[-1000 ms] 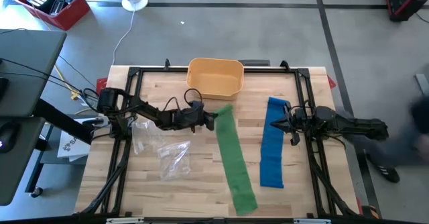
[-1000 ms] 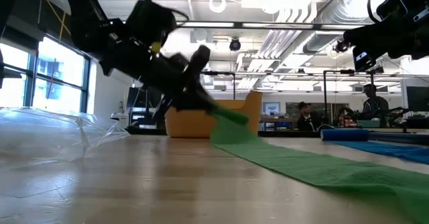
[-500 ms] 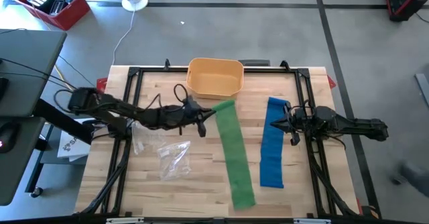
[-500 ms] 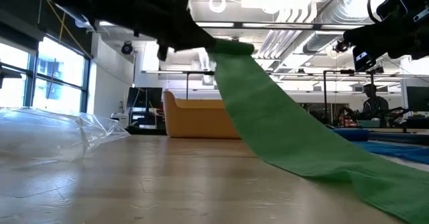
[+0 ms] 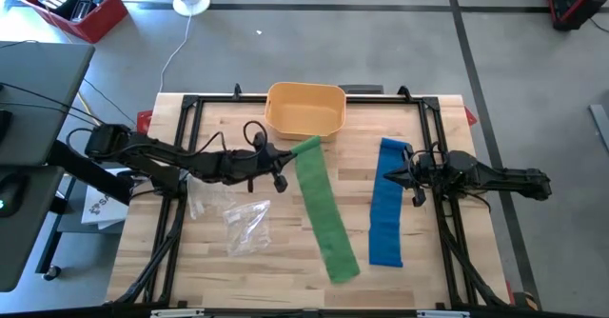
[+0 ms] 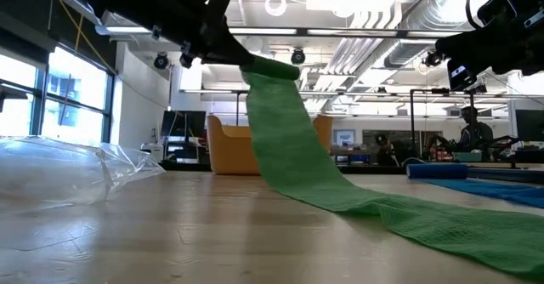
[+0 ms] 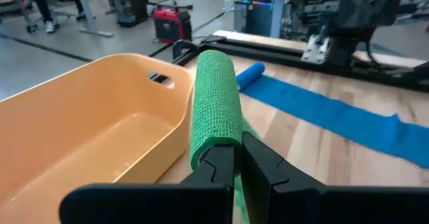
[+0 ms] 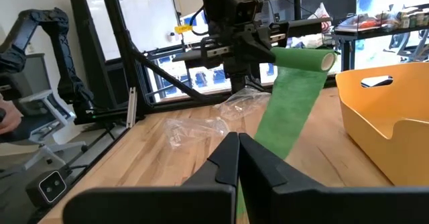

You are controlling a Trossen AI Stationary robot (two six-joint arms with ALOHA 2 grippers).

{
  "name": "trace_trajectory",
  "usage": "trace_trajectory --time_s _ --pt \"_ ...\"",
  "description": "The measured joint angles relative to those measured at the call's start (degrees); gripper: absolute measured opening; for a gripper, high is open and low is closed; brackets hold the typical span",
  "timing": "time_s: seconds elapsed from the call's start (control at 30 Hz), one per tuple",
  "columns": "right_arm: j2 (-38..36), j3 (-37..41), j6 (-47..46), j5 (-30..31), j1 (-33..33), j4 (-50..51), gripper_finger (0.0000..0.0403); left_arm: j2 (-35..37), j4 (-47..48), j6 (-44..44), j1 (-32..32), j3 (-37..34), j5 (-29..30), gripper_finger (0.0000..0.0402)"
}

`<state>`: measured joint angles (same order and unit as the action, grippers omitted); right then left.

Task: Roll bandage
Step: Roll the green bandage

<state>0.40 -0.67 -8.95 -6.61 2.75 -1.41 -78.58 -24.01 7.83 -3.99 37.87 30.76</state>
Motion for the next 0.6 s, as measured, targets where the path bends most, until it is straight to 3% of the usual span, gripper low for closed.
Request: trace_trajectory --time_s 0.27,0.6 --pt "0.0 0.01 0.0 0.0 0.01 0.0 0.0 0.0 -0.62 -3.4 -0.17 0.0 3.42 0.0003" --pt "0.0 -0.02 0.0 0.02 -0.01 0.0 0.0 0.0 -7.59 -7.5 -2.06 -0.57 3.51 0.0003"
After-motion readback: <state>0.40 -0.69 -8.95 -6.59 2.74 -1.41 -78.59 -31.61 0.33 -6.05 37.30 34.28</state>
